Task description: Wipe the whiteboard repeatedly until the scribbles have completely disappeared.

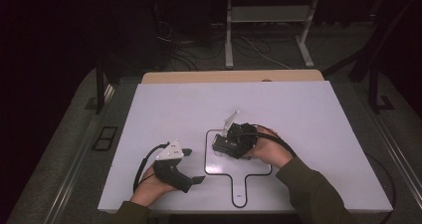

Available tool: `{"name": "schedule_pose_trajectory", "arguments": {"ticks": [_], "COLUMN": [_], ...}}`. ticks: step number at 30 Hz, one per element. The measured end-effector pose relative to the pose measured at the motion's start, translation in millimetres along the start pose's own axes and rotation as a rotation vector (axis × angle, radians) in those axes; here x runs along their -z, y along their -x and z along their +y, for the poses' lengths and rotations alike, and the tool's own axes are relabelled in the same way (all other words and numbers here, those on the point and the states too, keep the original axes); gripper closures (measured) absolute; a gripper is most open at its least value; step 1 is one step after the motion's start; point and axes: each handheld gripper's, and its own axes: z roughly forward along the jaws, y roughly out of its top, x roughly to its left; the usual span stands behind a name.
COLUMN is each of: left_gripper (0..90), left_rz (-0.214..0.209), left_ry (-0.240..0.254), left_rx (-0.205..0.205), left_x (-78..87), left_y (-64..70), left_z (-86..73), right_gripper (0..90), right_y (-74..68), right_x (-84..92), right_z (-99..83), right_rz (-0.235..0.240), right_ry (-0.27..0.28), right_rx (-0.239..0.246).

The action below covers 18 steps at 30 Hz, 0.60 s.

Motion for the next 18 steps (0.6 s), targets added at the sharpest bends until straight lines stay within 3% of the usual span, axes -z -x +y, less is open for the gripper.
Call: {"name": "schedule_pose_trajectory", "arguments": {"ticks": [10, 18], "left_gripper": [0.0, 0.0], "left_rz": [0.002, 0.0], "left_ry": [-0.002, 0.002], "left_rx": [-0.007, 0.0], "left_x": [0.7, 0.4], "left_y": [1.0, 0.9], "left_z": [0.8, 0.5], "right_gripper": [38.7, 38.7], "right_y": [-22.4, -2.6], "right_x": [0.2, -3.5], "right_z": [8.7, 9.2], "right_rz": [0.021, 0.026], "right_ry": [-0.012, -0.005], "right_rx": [0.081, -0.005]}}
